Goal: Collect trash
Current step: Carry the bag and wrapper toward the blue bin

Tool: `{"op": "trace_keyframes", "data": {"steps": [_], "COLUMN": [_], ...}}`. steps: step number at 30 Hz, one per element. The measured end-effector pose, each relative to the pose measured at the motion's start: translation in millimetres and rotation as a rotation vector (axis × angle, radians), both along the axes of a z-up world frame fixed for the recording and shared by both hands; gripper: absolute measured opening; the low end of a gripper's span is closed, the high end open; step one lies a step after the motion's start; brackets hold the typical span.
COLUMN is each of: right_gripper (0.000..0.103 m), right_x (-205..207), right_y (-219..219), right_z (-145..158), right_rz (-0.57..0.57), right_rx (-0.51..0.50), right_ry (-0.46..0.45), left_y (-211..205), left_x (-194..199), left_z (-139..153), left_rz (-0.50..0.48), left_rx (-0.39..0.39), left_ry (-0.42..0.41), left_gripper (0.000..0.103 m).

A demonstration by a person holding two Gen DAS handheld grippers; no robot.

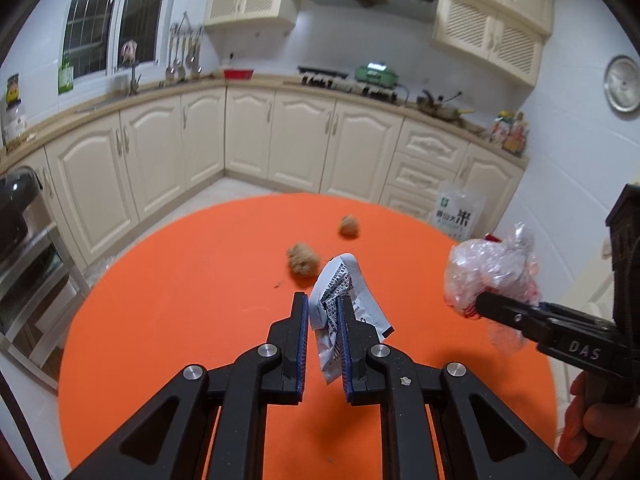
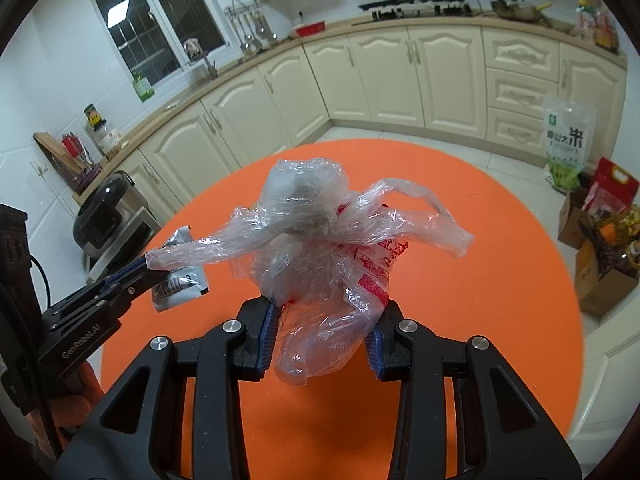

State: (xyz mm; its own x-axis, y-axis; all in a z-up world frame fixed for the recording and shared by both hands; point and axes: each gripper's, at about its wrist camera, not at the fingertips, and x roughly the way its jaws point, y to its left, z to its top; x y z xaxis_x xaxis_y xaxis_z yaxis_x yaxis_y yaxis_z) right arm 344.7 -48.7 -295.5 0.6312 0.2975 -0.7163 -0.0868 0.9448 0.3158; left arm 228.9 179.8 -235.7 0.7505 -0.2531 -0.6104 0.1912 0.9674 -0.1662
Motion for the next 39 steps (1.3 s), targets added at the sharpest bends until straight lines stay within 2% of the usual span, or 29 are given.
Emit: {"op": "trace_keyframes", "data": {"steps": [13, 22, 29, 31, 34, 39], "right_gripper": [0.034, 0.034, 0.034, 0.034, 0.034, 0.034], "right_x": [-99.0, -153.0, -189.8, -197.4, -207.9, -221.9], "right_y": [-35.8, -69.1, -113.5, -126.2, -156.2, -211.4], "right_z": [64.7, 96.0, 105.3, 104.8, 97.4, 66.2], "right_rz": [-0.085, -0.159, -0.266, -0.298, -0.361, -0.473], "right_rx": [0.015, -0.002, -0.010, -0.009, -0.011, -0.014], "right_ry": [-0.157, -0.230, -0.252, -0.251, -0.232, -0.155], "left_y": [-32.6, -55.9, -73.6, -79.1, -90.2, -121.1], "left_x": [-171.4, -249.7, -270.7, -260.3, -252.9, -235.5], "left_z": [31.6, 36.4, 31.7, 31.8, 24.4, 1.4], "left_rz": [-0.113, -0.211, -0.308, -0.334, -0.385, -0.480], "left_rx": [-0.022, -0.041, -0.050, -0.050, -0.047, -0.027], "left_ry": [-0.183, -0.251, -0.256, -0.248, -0.222, -0.146], "left_gripper": [0.010, 0.010, 0.010, 0.010, 0.010, 0.010]}}
